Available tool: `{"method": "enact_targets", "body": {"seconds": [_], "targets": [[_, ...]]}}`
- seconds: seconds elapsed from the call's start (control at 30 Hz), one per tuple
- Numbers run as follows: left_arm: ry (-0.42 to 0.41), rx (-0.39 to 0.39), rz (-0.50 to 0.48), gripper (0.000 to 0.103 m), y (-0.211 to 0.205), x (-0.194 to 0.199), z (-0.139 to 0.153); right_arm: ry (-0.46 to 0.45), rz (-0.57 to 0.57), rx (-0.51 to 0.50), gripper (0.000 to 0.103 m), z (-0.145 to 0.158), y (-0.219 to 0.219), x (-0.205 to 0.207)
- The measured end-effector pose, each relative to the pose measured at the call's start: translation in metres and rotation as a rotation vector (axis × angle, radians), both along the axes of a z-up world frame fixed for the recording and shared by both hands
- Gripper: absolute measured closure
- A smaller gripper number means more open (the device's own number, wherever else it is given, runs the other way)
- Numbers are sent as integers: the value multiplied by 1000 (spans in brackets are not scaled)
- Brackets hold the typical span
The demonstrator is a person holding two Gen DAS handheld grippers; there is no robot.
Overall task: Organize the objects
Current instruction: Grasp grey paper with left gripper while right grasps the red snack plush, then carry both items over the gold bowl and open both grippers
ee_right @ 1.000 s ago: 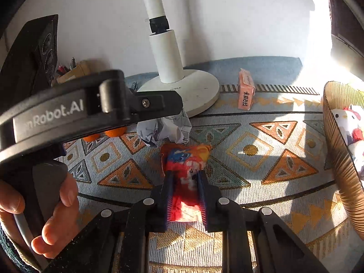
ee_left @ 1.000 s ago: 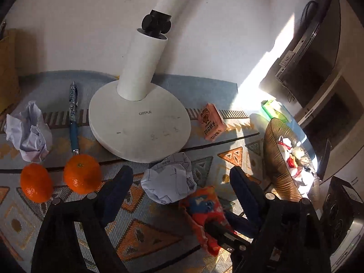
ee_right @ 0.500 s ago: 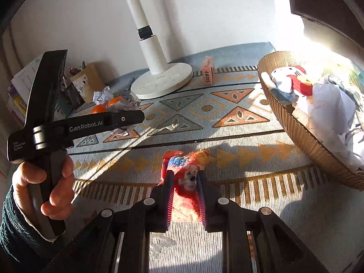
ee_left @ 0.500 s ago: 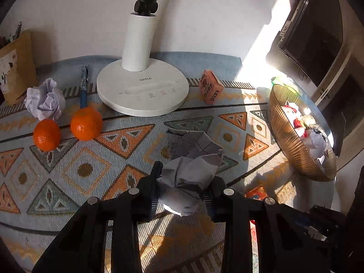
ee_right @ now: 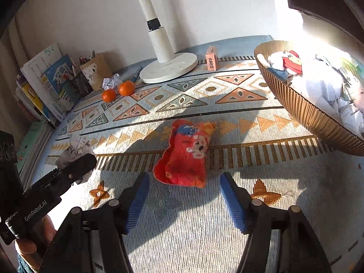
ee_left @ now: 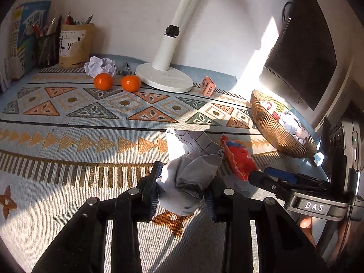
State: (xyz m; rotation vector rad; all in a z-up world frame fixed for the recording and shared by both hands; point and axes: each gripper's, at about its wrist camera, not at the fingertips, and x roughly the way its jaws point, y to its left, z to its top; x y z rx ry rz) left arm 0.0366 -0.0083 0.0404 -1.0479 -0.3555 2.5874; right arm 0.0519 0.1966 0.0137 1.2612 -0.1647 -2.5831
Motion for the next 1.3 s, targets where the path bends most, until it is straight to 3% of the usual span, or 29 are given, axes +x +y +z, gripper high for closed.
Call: {"method": "enact_targets", "body": {"seconds": [0.13,0.3,0.37,0.47,0.53,0.6,0.7,0.83,0.93,1.07,1.13,1.17,1.2,1.23,1.3], "targets": [[10,41,-6,72,-4,3,0,-8,-2,47,26,-4,-19,-26],[23,44,-10,72,-3,6,2,-11,-84,216,37,-13,-33,-39],[19,34,-8,72,-1,5,1,-9,-50,189,65,-13,-34,-38],[14,-16,-5,73,6,5,2,12,-21,185,74,-8,-32,-30],[20,-62,-28,73,18,6,8,31,2,80,76,6,-18,-20],[42,-55,-73,73,33,5,26,101,-6,26,76,31,1,-5],[115,-31,-156,72,68,-6,69,247,-93,13,76,84,43,11],[187,-37,-300,72,140,-36,117,380,-305,-9,75,139,121,12],[212,-33,-364,72,191,-63,132,364,-555,24,75,153,169,-2],[190,-14,-403,72,232,-93,129,337,-571,-42,75,151,196,-31],[196,-44,-428,62,249,-104,121,309,-518,-80,71,146,201,-49],[184,-79,-436,37,257,-109,116,286,-480,-66,69,144,203,-60],[168,-120,-421,19,262,-113,109,269,-489,-41,69,141,205,-66],[153,-142,-399,19,262,-116,103,261,-517,-18,69,137,208,-66],[113,-115,-412,19,251,-116,92,255,-514,-24,69,132,212,-61]]}}
